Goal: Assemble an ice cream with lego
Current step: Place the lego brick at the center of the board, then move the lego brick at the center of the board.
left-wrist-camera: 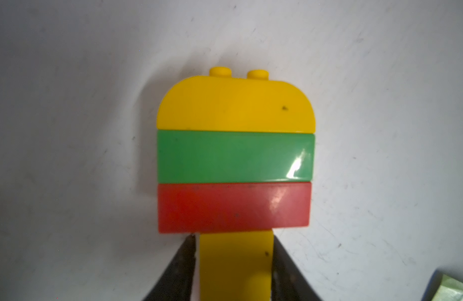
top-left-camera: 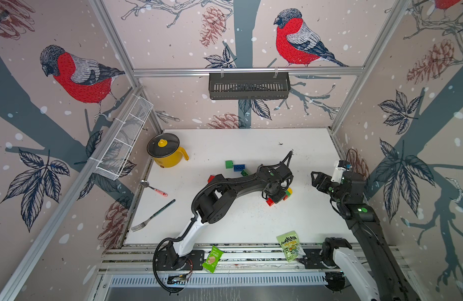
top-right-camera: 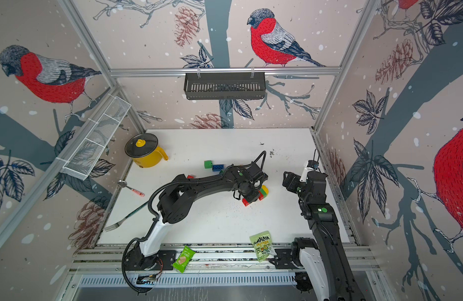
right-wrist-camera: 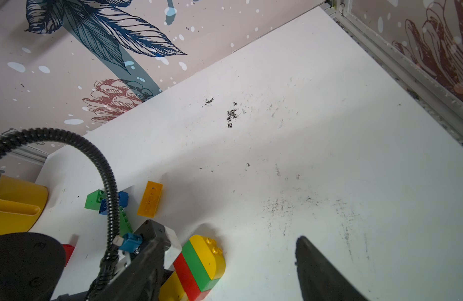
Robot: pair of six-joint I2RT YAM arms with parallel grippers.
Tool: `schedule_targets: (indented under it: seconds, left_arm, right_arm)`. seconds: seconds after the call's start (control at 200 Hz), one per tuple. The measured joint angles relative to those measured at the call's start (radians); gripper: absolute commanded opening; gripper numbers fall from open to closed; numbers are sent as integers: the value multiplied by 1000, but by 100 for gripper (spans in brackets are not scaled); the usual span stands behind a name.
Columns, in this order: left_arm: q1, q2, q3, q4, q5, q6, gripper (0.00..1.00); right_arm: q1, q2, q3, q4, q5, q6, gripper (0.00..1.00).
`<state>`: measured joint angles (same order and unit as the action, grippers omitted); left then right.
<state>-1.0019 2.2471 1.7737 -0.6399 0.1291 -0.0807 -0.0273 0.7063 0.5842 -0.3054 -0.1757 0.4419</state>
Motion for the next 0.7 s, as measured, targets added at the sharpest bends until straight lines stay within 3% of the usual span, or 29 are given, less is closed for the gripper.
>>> schedule_targets:
  seconds: [0.055, 0.09, 0.2, 0.31, 0.41, 0.54, 0.695]
  left_arm:
    - [0, -2, 16, 2, 0, 2, 75]
    - [0, -10, 25, 8, 0, 2, 90]
    - [5, -60, 33, 31, 0, -24, 98]
    - [27, -141, 9, 62, -22, -45, 98]
    - [89, -296, -117, 115, -71, -86, 98]
    - [260, -594, -386, 201, -88, -175, 98]
    - [467, -874, -673, 261, -103, -264, 98]
  right_arm:
    - [0, 0, 6, -7, -4, 0, 79]
    - [0, 1, 11, -11, -6, -1, 79]
    - [1, 12, 37, -35, -26, -11, 79]
    - [45, 34, 69, -66, -29, -27, 78]
    - [196, 105, 107, -78, -21, -26, 79]
    - [451, 241, 132, -79, -12, -16, 78]
    - [678, 418, 163, -60, -4, 34, 78]
